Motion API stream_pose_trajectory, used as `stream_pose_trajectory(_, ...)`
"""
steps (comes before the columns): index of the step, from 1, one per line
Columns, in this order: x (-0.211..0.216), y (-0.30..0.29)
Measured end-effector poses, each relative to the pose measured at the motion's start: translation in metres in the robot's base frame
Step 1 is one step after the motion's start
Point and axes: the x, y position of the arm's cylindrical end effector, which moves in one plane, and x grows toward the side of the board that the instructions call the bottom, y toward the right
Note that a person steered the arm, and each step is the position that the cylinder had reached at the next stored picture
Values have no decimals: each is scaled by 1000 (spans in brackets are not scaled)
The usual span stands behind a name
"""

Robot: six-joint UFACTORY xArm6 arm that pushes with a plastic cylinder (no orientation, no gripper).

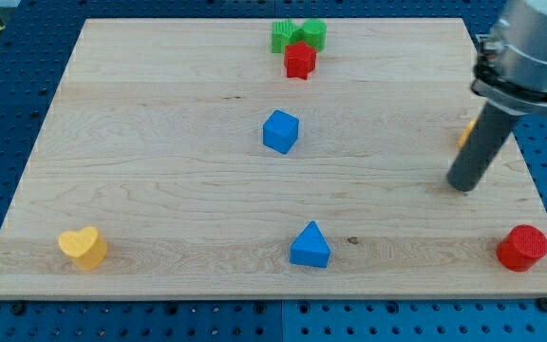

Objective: Slightly move the red circle towards the center

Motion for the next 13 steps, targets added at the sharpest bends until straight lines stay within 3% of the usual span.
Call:
stream_pose_trajectory(4, 23, 68)
stream_pose_trajectory(7, 101, 73)
stream_pose_trajectory(13, 104, 33)
